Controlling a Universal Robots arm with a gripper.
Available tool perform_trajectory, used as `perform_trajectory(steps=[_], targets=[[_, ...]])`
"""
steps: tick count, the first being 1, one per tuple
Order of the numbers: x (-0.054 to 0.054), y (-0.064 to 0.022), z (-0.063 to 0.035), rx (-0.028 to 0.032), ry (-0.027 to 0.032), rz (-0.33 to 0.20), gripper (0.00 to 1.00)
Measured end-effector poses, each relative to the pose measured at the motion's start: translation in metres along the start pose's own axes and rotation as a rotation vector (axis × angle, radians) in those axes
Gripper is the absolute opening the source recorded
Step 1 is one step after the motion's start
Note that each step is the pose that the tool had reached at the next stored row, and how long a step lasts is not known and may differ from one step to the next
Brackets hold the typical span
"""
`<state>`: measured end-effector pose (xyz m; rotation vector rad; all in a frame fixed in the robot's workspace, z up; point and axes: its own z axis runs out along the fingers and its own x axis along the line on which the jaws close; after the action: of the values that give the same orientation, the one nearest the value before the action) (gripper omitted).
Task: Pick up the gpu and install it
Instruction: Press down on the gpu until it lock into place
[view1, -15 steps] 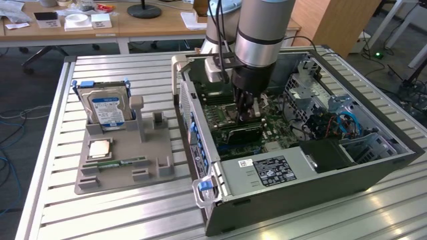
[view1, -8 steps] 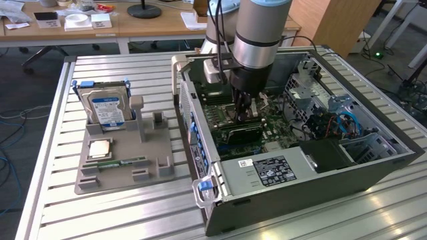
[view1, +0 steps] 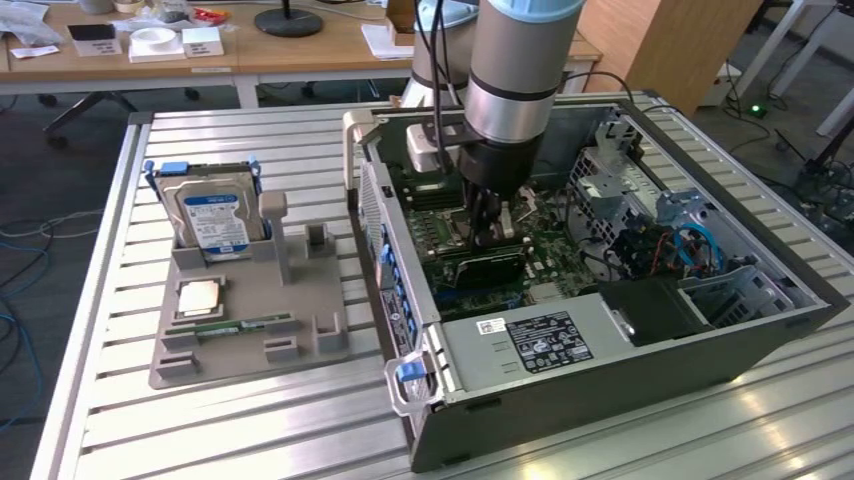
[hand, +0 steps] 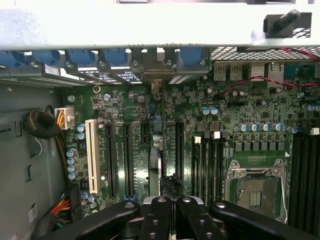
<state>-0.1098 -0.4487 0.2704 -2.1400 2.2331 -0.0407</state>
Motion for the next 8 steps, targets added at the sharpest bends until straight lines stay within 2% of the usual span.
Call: perform_trajectory(steps=[8], targets=[[0.0006, -0.0001, 0.0001, 0.0, 0.0, 0.0, 0.11]])
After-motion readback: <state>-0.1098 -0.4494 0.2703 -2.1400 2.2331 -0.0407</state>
